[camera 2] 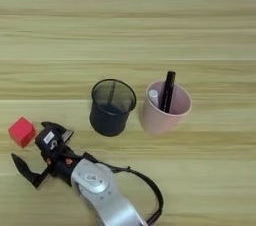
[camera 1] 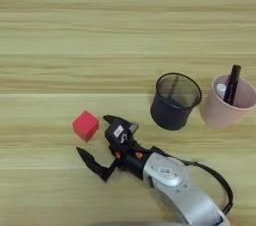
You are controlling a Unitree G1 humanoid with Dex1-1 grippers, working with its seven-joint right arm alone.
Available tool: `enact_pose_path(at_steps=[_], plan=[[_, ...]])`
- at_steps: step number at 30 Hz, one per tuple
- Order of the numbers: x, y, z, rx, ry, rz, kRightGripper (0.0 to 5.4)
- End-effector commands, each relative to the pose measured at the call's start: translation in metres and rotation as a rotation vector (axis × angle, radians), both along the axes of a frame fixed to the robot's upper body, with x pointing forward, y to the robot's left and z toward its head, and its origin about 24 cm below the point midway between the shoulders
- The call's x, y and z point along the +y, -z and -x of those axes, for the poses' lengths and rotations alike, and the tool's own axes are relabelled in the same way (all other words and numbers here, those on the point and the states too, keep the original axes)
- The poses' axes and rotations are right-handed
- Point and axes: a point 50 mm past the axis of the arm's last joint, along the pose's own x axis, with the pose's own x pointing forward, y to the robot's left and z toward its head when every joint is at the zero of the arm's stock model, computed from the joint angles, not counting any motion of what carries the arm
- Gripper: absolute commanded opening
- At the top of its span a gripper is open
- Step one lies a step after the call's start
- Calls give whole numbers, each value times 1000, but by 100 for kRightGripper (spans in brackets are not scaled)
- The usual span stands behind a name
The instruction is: Move the objects on the table
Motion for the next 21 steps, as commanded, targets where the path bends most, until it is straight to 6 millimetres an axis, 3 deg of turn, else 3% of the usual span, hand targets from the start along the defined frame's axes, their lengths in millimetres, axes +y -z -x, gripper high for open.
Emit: enact_pose_path(at_steps=[1, 21], plan=[[6, -10, -13, -63, 6, -6, 536], [26, -15, -24, -85, -25, -18, 536]])
